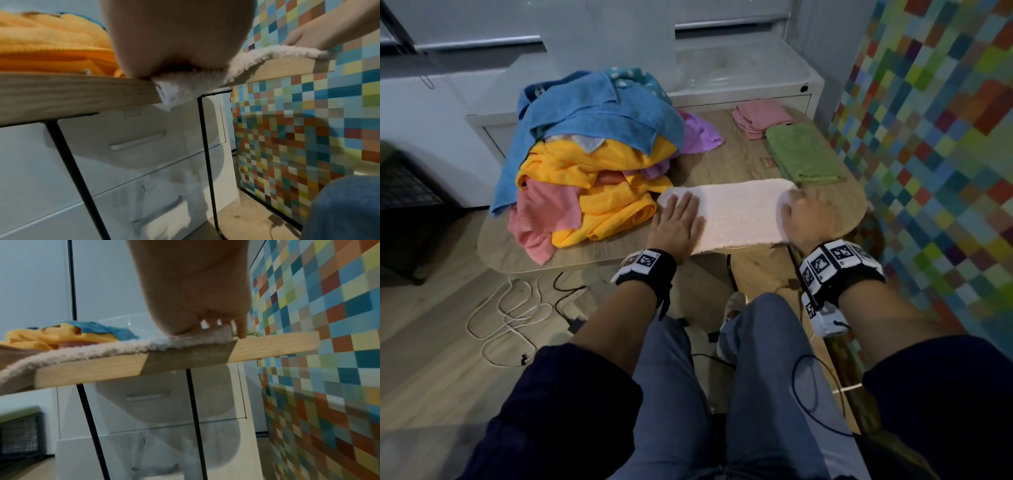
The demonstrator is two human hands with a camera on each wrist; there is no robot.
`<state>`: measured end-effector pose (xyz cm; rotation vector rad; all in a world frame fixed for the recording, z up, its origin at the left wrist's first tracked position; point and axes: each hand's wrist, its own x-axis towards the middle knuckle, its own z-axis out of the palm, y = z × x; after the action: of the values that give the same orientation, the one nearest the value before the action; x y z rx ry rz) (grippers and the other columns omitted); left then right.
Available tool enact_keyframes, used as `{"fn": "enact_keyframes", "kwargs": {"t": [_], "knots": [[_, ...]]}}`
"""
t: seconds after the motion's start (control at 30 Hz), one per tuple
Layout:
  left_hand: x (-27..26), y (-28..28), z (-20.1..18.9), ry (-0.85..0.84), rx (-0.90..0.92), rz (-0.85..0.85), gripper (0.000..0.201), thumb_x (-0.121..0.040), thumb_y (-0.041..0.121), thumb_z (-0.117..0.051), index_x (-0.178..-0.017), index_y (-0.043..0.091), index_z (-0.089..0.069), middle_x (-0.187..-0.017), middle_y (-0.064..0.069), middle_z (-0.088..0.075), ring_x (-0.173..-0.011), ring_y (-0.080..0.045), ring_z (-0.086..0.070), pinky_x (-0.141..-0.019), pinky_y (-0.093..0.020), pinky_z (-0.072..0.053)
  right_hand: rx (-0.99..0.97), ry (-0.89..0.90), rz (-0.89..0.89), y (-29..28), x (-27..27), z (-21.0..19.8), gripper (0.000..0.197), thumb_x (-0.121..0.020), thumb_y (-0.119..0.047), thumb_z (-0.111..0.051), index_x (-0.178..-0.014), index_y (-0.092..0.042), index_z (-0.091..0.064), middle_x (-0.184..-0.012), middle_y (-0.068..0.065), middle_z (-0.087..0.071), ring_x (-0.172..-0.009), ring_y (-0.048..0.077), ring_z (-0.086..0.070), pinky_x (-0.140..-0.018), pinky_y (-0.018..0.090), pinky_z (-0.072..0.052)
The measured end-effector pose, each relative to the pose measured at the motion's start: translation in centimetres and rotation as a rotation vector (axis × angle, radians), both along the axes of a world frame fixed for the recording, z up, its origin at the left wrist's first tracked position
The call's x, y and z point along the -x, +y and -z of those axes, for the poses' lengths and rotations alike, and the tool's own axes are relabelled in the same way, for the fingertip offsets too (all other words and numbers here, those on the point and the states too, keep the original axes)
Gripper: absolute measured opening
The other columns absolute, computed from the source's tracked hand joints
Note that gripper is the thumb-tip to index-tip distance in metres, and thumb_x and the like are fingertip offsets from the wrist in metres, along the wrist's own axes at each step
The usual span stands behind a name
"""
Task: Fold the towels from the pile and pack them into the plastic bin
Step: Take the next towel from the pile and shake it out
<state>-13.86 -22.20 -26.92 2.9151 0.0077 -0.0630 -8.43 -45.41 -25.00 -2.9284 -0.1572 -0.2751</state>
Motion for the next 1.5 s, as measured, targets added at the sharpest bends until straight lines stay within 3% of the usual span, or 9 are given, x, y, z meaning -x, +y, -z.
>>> {"fn": "enact_keyframes", "kwargs": {"t": [0.2,0.33,0.7,0.87,1.03,1.13,1.27,1.4,1.5], "knots": [[0.3,-0.1,-0.6,0.021,-0.023,0.016,0.054,-0.102,0.039,-0.013,-0.15,0.02,0.0,-0.159,0.0,0.006,-0.146,-0.023,0.009,-0.117,-0.044,0.004,-0.435,0.27,0.21,-0.6,-1.4,-1.1,0.064,-0.079,-0.042,-0.069,-0.12,0.005,-0.054,-0.121,0.022,-0.058,-0.108,0.036,-0.057,-0.086,0.04,-0.046],[-0.1,-1.1,-1.6,-0.057,-0.112,0.036,0.052,-0.102,0.029,-0.02,-0.15,0.011,-0.011,-0.158,-0.006,-0.007,-0.146,-0.027,0.004,-0.116,-0.048,0.005,-0.624,0.36,0.205,-0.3,-2.1,-2.0,0.051,-0.078,-0.022,-0.072,-0.117,0.007,-0.057,-0.123,0.02,-0.059,-0.11,0.033,-0.058,-0.084,0.037,-0.047],[-1.0,-2.4,-0.9,-0.066,0.091,0.172,0.055,-0.1,0.036,-0.035,-0.147,0.01,-0.023,-0.157,-0.007,-0.015,-0.146,-0.026,-0.005,-0.117,-0.04,0.001,-0.267,0.049,0.152,2.4,1.5,-3.5,0.027,-0.088,-0.014,-0.057,-0.114,-0.007,-0.061,-0.113,0.018,-0.063,-0.103,0.036,-0.059,-0.08,0.035,-0.043],[-2.0,-1.9,-1.5,-0.323,0.433,0.055,0.03,-0.091,0.024,-0.048,-0.112,0.012,-0.066,-0.11,-0.01,-0.069,-0.108,-0.03,-0.056,-0.099,-0.035,-0.037,-0.286,-0.113,-0.083,6.2,4.0,-3.6,0.027,-0.09,-0.016,-0.056,-0.117,-0.017,-0.06,-0.114,0.009,-0.063,-0.103,0.029,-0.06,-0.082,0.036,-0.046],[-2.1,-2.7,-1.6,-0.206,0.896,-0.149,0.035,-0.095,0.03,-0.049,-0.123,0.011,-0.047,-0.105,-0.014,-0.066,-0.097,-0.028,-0.063,-0.092,-0.046,-0.047,-0.4,-0.112,-0.358,8.0,4.6,-1.5,0.018,-0.085,-0.009,-0.059,-0.1,-0.011,-0.068,-0.102,0.009,-0.066,-0.097,0.027,-0.059,-0.079,0.036,-0.048],[-2.5,-2.5,-1.3,-0.182,0.929,-0.172,0.031,-0.086,0.039,-0.056,-0.111,0.021,-0.05,-0.095,-0.002,-0.064,-0.096,-0.027,-0.063,-0.094,-0.048,-0.046,-0.454,-0.063,-0.455,7.6,4.7,-0.1,0.016,-0.081,-0.002,-0.06,-0.093,-0.008,-0.069,-0.096,0.007,-0.068,-0.095,0.025,-0.057,-0.081,0.031,-0.041],[-2.8,-2.6,-1.3,-0.201,0.794,-0.18,0.026,-0.078,0.016,-0.068,-0.077,0.03,-0.047,-0.07,0.013,-0.053,-0.084,-0.029,-0.06,-0.091,-0.05,-0.044,-0.707,-0.077,-0.455,7.0,5.1,-0.5,0.015,-0.086,-0.01,-0.057,-0.086,-0.005,-0.071,-0.086,0.009,-0.07,-0.08,0.021,-0.06,-0.069,0.029,-0.044],[-2.7,-2.8,-1.2,-0.231,0.789,-0.188,0.023,-0.078,0.013,-0.068,-0.081,0.021,-0.047,-0.076,0.007,-0.053,-0.085,-0.029,-0.059,-0.089,-0.049,-0.045,-0.613,-0.164,-0.337,6.6,3.1,-0.5,0.038,-0.088,-0.016,-0.037,-0.107,-0.001,-0.066,-0.115,0.017,-0.064,-0.108,0.03,-0.057,-0.091,0.031,-0.041],[-2.6,-2.7,-0.9,-0.258,0.805,-0.169,0.021,-0.078,0.01,-0.067,-0.085,0.018,-0.049,-0.077,0.007,-0.053,-0.077,-0.02,-0.053,-0.087,-0.048,-0.046,-0.252,0.05,-0.411,6.6,2.4,0.9,0.052,-0.092,-0.025,-0.028,-0.137,-0.006,-0.046,-0.149,0.01,-0.037,-0.142,0.026,-0.024,-0.116,0.038,-0.018]]}}
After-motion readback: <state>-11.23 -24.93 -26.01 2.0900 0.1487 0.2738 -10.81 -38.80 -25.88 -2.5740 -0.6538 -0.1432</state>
